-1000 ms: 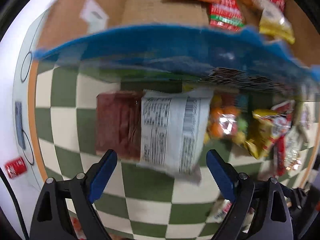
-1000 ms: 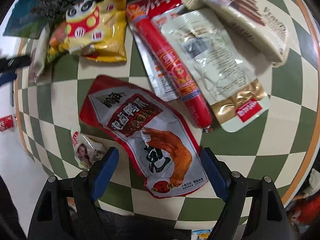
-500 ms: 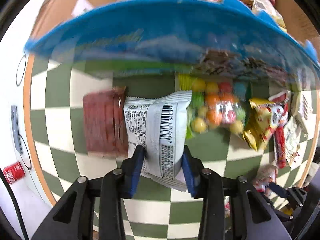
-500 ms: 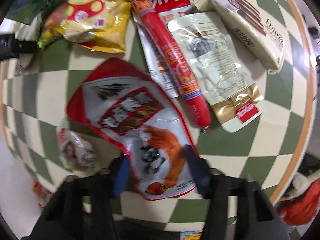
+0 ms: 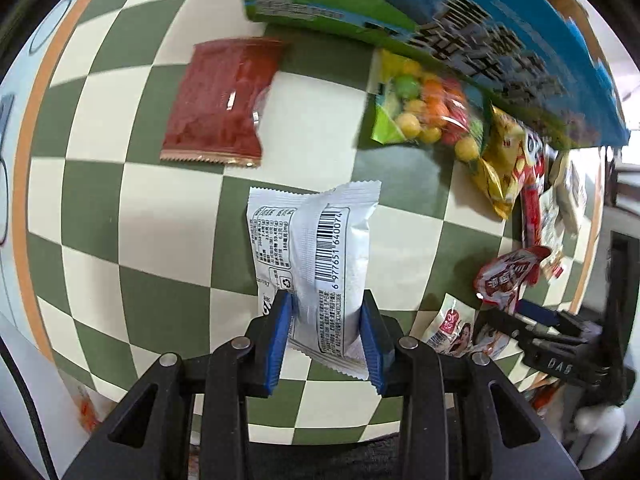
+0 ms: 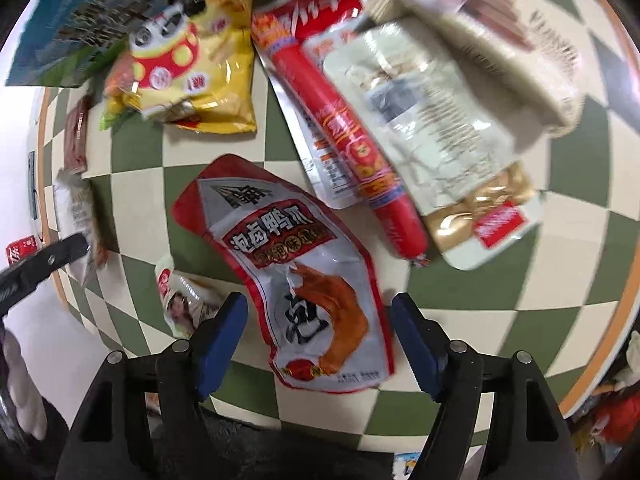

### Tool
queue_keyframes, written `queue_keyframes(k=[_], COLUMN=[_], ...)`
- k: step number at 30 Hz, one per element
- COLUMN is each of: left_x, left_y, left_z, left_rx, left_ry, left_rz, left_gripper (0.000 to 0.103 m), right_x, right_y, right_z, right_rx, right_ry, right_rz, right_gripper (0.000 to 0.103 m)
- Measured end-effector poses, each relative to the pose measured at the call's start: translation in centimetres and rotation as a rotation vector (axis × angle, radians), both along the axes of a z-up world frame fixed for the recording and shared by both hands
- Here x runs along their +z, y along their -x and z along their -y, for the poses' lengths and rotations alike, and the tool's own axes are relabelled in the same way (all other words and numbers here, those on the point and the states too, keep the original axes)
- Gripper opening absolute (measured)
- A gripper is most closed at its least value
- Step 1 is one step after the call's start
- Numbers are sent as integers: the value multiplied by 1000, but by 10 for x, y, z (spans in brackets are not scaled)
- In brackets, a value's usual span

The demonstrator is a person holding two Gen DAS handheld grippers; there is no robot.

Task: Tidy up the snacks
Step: 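Grasp the white packet with the left gripper while the right grasps the chicken-feet packet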

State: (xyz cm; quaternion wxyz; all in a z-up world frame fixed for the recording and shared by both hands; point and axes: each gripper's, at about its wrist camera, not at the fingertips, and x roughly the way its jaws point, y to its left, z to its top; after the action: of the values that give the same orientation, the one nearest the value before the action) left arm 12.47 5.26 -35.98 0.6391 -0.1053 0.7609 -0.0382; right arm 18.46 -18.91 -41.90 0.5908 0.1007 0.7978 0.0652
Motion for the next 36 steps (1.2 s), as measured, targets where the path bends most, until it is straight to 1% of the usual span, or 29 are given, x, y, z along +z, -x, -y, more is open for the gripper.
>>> queue_keyframes(k=[1, 2, 5, 8, 9, 10, 11, 12, 13, 15, 16, 18, 19, 21, 24, 25, 26, 27, 28, 31, 33, 36], left_x=[-1, -1, 2, 0, -1, -2, 0, 2, 4, 10, 13, 19, 22, 27, 38, 41, 44, 46, 46, 45, 46, 50], left_y=[0, 0, -14, -23, -25, -34, -34, -35, -36, -39, -39, -33, -33, -32, -30, -30, -32, -32, -33, -35, -34, -31], left_z=[-2, -4, -2, -15, -16, -25, -23, -23, -22, -13, -4, -4, -3, 2, -2, -4, -8, -8, -7, -13, -18, -17], left_rx=[6, 8, 4, -12, -9, -11, -13, -20, -33, -50, -56, -64, -69, -75, -68, -62, -53, -54, -61, -55, -38, -34], left_ry=[9, 15, 2, -26, -26, -28, -34, -47, -55, -61, -65, -53, -54, -49, -35, -34, -33, -31, -36, -52, -44, -31], left_rz=[-1, 1, 12, 22, 18, 18, 22, 27, 32, 44, 48, 53, 55, 63, 76, 79, 83, 88, 91, 84, 80, 87], left_gripper=[31, 31, 31, 31, 31, 31, 31, 28, 27, 23, 22, 18, 18, 14, 11, 11, 10, 10, 10, 10, 9, 9], right_x=[-5, -4, -6, -7, -6, -7, -7, -6, -4, -1, 2, 8, 14, 16, 27, 30, 35, 41, 44, 53, 51, 64], right_y=[-1, -2, -5, -2, 0, 3, 6, 15, 20, 27, 28, 30, 29, 30, 24, 23, 21, 21, 20, 12, 8, 5], right_z=[-2, -6, -22, -33, -36, -45, -57, -68, -73, -75, -76, -75, -71, -69, -48, -43, -37, -36, -35, -32, -19, -2], right_rx=[-5, -2, 48, 69, 75, 75, 81, 88, 92, 85, 78, 68, 68, 50, 5, -9, -15, -19, -23, -24, -37, -64], right_ry=[-5, -15, 57, 134, 160, 181, 214, 225, 221, 217, 210, 195, 189, 173, 134, 124, 111, 102, 93, 79, 68, 43], right_rz=[-12, 4, 10, 23, 33, 41, 51, 70, 92, 101, 106, 112, 115, 116, 108, 108, 113, 118, 127, 122, 117, 148], right_gripper=[87, 89, 89, 86, 84, 77, 73, 64, 60, 57, 54, 48, 47, 45, 43, 37, 25, 22, 19, 19, 19, 13])
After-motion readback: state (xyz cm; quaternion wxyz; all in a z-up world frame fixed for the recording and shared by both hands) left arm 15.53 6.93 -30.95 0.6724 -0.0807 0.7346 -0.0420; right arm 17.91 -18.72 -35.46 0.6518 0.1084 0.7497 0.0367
